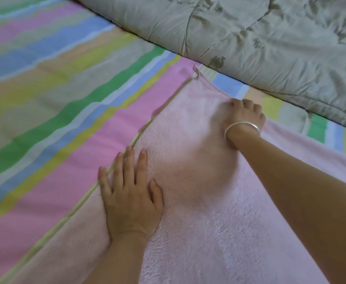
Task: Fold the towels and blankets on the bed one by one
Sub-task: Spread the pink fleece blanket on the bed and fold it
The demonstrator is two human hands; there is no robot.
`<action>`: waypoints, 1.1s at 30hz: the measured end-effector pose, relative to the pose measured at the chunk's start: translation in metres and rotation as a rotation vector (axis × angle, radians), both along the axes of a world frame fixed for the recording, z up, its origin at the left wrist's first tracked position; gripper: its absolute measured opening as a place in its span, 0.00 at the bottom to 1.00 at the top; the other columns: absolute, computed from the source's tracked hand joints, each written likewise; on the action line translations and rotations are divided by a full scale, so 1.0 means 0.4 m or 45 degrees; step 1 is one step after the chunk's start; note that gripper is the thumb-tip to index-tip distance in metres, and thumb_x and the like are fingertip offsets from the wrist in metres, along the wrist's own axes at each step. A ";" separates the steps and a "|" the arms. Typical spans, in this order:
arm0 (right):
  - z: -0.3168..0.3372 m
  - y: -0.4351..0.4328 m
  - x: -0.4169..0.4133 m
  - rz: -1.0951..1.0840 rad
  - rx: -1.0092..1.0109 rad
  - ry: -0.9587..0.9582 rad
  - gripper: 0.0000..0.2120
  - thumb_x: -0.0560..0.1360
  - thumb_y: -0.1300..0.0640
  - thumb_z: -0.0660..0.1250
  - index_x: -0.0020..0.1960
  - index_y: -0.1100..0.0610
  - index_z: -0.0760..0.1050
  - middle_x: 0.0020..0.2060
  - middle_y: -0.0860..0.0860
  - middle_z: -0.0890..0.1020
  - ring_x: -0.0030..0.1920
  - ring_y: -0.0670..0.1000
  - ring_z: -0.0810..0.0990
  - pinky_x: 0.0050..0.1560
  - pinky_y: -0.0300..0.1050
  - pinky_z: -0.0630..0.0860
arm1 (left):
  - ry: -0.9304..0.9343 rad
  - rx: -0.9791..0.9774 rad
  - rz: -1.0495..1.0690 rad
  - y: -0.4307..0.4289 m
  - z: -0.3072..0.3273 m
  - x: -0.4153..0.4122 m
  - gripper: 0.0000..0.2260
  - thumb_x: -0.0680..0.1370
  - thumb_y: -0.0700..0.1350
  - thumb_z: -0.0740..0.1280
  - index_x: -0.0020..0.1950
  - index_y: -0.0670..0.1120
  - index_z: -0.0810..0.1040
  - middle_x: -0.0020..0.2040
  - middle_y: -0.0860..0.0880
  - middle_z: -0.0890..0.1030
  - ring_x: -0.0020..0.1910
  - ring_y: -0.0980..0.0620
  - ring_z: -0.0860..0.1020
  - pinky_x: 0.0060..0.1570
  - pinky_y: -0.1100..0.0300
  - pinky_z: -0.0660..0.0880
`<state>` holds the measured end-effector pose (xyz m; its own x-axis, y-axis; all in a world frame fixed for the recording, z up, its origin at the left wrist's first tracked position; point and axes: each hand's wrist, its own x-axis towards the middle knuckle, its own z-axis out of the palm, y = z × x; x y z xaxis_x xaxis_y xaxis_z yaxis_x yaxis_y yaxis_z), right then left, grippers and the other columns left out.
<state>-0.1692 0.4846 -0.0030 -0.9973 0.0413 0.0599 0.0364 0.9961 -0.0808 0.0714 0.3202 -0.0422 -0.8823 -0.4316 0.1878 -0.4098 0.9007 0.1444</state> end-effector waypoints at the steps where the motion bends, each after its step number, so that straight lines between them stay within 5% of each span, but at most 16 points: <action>1: -0.001 0.027 -0.004 -0.005 0.039 -0.036 0.22 0.79 0.56 0.54 0.72 0.53 0.64 0.69 0.56 0.68 0.69 0.60 0.64 0.68 0.53 0.60 | 0.007 -0.003 0.004 0.000 -0.001 -0.001 0.30 0.74 0.51 0.53 0.76 0.48 0.65 0.77 0.46 0.63 0.75 0.45 0.63 0.72 0.37 0.53; 6: 0.024 0.089 -0.042 -0.080 0.107 -0.096 0.22 0.78 0.57 0.59 0.71 0.55 0.63 0.66 0.57 0.69 0.68 0.58 0.66 0.64 0.55 0.64 | -0.009 -0.039 0.009 0.000 -0.004 -0.002 0.30 0.74 0.51 0.54 0.77 0.48 0.64 0.77 0.46 0.62 0.75 0.45 0.63 0.73 0.37 0.53; 11: 0.041 0.144 -0.046 -0.146 0.244 -0.160 0.22 0.76 0.44 0.61 0.63 0.58 0.72 0.59 0.58 0.75 0.64 0.59 0.68 0.57 0.52 0.67 | 0.016 -0.040 0.011 0.000 -0.009 -0.002 0.29 0.74 0.51 0.53 0.77 0.48 0.63 0.77 0.46 0.62 0.75 0.45 0.62 0.73 0.37 0.52; 15: 0.058 0.124 0.023 0.000 0.171 0.120 0.13 0.76 0.54 0.64 0.58 0.58 0.74 0.55 0.58 0.77 0.62 0.60 0.69 0.50 0.52 0.69 | 0.042 -0.017 0.002 0.000 -0.017 -0.004 0.29 0.75 0.51 0.53 0.77 0.49 0.63 0.77 0.46 0.62 0.75 0.45 0.61 0.73 0.38 0.51; 19: 0.085 0.115 0.173 0.237 0.185 0.255 0.08 0.76 0.60 0.64 0.55 0.57 0.72 0.51 0.58 0.76 0.53 0.60 0.75 0.38 0.48 0.62 | 0.059 0.012 -0.008 -0.001 -0.026 -0.009 0.29 0.75 0.51 0.54 0.77 0.49 0.62 0.77 0.45 0.62 0.76 0.45 0.60 0.74 0.38 0.49; 24: 0.107 0.109 0.474 0.656 0.123 0.435 0.09 0.68 0.60 0.60 0.43 0.57 0.78 0.36 0.57 0.74 0.28 0.59 0.74 0.23 0.40 0.60 | 0.097 0.129 -0.048 0.000 -0.005 -0.007 0.29 0.76 0.52 0.55 0.78 0.47 0.61 0.78 0.43 0.59 0.76 0.44 0.58 0.74 0.38 0.49; 28: 0.109 0.074 0.732 0.729 0.070 0.424 0.10 0.69 0.59 0.60 0.44 0.52 0.79 0.34 0.54 0.72 0.27 0.55 0.71 0.22 0.39 0.57 | 0.211 0.301 -0.147 -0.013 0.061 0.073 0.38 0.70 0.45 0.67 0.79 0.45 0.56 0.79 0.38 0.49 0.76 0.40 0.55 0.75 0.43 0.49; 31: 0.108 0.017 0.898 0.732 0.008 0.370 0.09 0.69 0.58 0.64 0.47 0.49 0.76 0.34 0.53 0.72 0.27 0.54 0.71 0.23 0.39 0.54 | 0.431 0.506 -0.227 -0.021 0.136 0.209 0.33 0.70 0.38 0.64 0.75 0.43 0.64 0.75 0.40 0.62 0.70 0.42 0.66 0.69 0.49 0.61; 33: 0.111 -0.028 0.984 0.686 -0.068 0.365 0.11 0.67 0.59 0.62 0.45 0.50 0.81 0.32 0.53 0.72 0.25 0.53 0.70 0.23 0.39 0.53 | 0.546 0.784 -0.240 -0.040 0.168 0.310 0.23 0.73 0.38 0.60 0.69 0.40 0.71 0.62 0.44 0.75 0.57 0.52 0.73 0.58 0.57 0.68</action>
